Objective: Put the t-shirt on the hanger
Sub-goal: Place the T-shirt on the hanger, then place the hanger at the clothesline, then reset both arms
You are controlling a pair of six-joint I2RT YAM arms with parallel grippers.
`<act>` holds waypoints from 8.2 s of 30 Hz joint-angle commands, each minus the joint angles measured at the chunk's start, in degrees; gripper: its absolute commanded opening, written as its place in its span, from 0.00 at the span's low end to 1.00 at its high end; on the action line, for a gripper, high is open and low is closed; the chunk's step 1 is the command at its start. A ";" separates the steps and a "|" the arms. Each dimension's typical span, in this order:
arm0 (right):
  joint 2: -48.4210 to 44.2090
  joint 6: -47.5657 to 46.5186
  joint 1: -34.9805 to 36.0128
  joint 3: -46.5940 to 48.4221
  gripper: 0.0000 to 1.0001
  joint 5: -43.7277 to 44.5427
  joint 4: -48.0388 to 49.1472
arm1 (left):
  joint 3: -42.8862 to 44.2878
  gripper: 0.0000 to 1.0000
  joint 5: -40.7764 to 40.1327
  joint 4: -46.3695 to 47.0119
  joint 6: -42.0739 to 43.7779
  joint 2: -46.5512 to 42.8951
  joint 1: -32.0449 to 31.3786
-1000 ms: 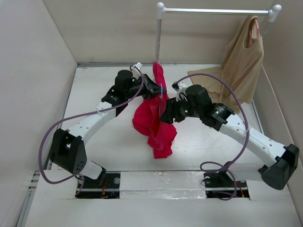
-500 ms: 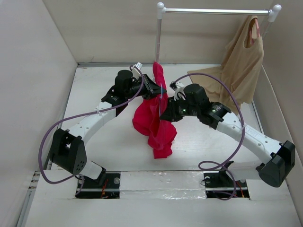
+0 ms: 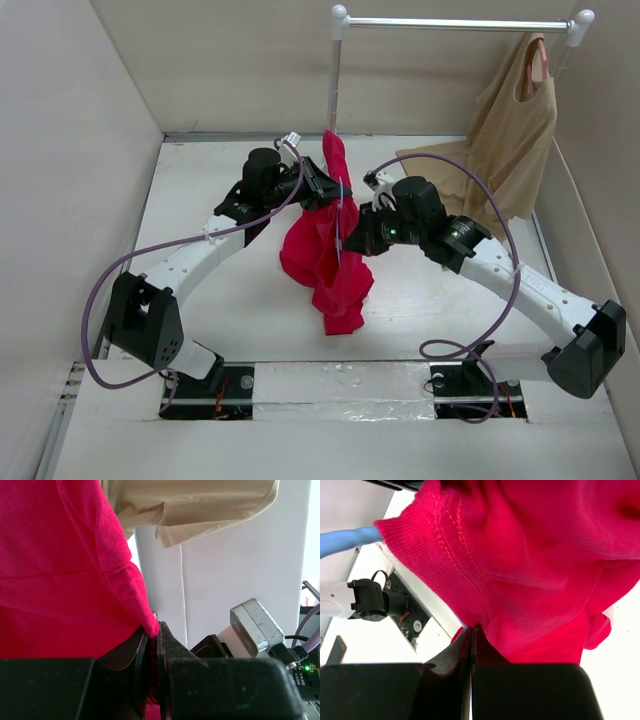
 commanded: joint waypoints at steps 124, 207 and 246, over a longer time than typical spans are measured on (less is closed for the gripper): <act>1.02 0.61 20.99 1.63 0.00 43.44 -5.19 | -11.57 0.00 7.62 16.23 -20.92 1.79 0.19; 20.08 -16.71 -47.74 54.11 0.00 11.97 -5.90 | 10.49 0.45 -22.97 -26.76 37.63 -18.95 2.03; -27.36 7.64 -37.38 5.17 1.00 -11.14 20.13 | 14.89 0.70 -36.91 -27.46 33.58 -25.71 4.05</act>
